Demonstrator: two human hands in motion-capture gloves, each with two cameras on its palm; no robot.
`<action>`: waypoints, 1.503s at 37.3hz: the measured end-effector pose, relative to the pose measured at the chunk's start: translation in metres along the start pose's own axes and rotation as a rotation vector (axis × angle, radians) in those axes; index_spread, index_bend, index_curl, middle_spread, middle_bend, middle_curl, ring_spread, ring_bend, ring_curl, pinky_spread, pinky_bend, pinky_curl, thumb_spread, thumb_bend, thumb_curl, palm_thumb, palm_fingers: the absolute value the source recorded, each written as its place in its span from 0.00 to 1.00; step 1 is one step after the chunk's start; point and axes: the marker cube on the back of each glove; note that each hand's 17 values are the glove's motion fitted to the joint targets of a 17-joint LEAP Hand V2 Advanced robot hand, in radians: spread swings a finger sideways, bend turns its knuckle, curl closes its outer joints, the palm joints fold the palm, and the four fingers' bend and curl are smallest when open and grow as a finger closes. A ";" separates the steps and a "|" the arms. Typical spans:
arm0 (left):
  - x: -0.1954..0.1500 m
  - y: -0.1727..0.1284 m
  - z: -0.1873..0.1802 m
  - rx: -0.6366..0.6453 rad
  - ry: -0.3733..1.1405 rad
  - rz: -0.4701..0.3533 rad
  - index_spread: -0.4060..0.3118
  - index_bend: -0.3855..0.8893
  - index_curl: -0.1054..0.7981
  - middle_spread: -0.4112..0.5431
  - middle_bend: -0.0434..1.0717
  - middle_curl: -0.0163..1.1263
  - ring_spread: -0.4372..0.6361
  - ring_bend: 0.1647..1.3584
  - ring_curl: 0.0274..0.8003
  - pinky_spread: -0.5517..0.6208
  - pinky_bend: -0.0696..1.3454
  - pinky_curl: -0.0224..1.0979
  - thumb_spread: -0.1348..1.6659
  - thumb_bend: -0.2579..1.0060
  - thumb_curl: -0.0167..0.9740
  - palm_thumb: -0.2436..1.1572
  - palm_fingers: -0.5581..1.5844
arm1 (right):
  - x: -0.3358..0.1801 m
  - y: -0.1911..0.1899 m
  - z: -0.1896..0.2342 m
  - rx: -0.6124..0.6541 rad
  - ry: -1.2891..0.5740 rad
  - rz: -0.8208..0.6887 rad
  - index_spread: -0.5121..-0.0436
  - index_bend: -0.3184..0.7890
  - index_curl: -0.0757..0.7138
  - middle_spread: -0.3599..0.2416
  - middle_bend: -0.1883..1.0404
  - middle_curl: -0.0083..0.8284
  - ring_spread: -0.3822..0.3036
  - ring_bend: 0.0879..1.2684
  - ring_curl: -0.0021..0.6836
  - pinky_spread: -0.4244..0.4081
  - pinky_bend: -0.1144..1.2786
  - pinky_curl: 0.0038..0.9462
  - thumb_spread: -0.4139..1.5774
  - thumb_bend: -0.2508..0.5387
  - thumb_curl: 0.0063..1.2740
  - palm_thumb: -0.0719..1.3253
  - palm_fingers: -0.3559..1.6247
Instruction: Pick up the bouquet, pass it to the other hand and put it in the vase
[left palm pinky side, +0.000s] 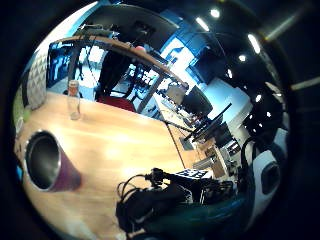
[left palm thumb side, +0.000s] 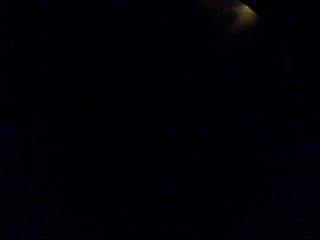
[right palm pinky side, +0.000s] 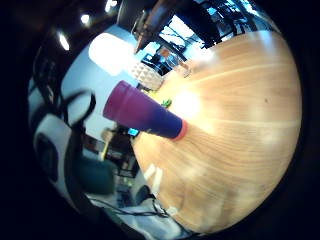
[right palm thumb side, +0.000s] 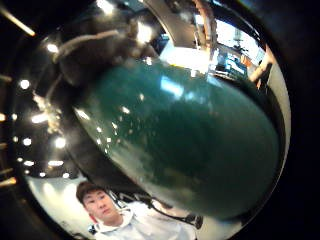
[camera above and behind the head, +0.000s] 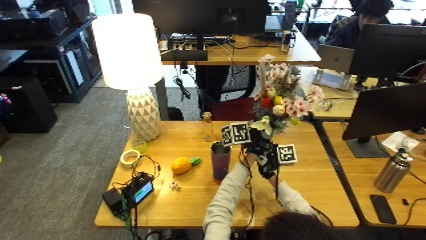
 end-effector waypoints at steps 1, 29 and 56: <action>0.003 -0.004 -0.005 0.005 -0.002 0.011 0.13 0.63 0.62 0.09 0.65 0.45 0.06 0.48 0.52 0.13 0.42 0.39 0.43 0.25 0.52 0.70 0.96 | -0.010 0.000 0.002 -0.033 -0.037 -0.083 0.72 0.65 0.81 0.38 0.85 0.75 0.30 0.79 0.82 0.20 0.60 0.53 0.59 0.27 0.44 0.75 0.85; -0.011 -0.097 -0.145 0.272 -0.084 0.000 0.04 0.69 0.74 0.05 0.73 0.50 0.04 0.53 0.58 0.10 0.47 0.41 0.27 0.18 0.72 0.77 0.92 | -0.037 -0.002 -0.010 -0.193 -0.156 -0.609 0.58 0.36 0.47 0.52 0.53 0.56 0.39 0.49 0.60 0.49 0.46 0.39 0.73 0.29 0.28 0.38 0.65; -0.146 -0.017 -0.140 -0.182 -0.074 -0.195 0.31 0.24 0.60 0.15 0.52 0.46 0.13 0.49 0.58 0.20 0.52 0.42 0.40 0.07 0.67 0.51 0.45 | 0.008 -0.007 -0.016 -0.183 0.013 -0.419 0.61 0.37 0.40 0.52 0.48 0.55 0.38 0.42 0.59 0.52 0.37 0.36 0.76 0.30 0.26 0.42 0.68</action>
